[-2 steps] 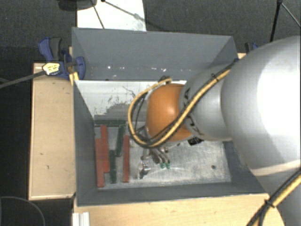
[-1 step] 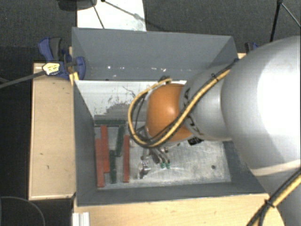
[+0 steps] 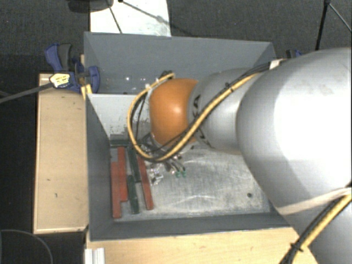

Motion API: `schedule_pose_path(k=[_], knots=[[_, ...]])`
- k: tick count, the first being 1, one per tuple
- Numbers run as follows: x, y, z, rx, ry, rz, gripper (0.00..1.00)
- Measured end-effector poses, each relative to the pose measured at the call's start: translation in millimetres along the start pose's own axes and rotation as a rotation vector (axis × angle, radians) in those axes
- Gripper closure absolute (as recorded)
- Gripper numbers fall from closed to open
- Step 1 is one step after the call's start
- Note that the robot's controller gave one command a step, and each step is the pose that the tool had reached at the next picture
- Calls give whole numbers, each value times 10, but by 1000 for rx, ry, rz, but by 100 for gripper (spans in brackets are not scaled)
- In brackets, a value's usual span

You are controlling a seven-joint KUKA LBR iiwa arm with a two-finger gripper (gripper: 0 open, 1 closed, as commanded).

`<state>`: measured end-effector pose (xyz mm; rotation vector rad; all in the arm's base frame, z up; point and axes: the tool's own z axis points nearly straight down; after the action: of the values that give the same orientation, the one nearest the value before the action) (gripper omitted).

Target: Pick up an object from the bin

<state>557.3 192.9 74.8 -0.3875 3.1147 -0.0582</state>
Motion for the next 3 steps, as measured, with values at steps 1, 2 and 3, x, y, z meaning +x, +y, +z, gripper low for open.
schedule_pose_path(k=[1, 2, 3], knots=[[0, 1, 0, 0, 0, -1, 100], [74, -33, 18, -8, -3, 2, 100], [-139, 118, -315, -29, -7, -80, 0]])
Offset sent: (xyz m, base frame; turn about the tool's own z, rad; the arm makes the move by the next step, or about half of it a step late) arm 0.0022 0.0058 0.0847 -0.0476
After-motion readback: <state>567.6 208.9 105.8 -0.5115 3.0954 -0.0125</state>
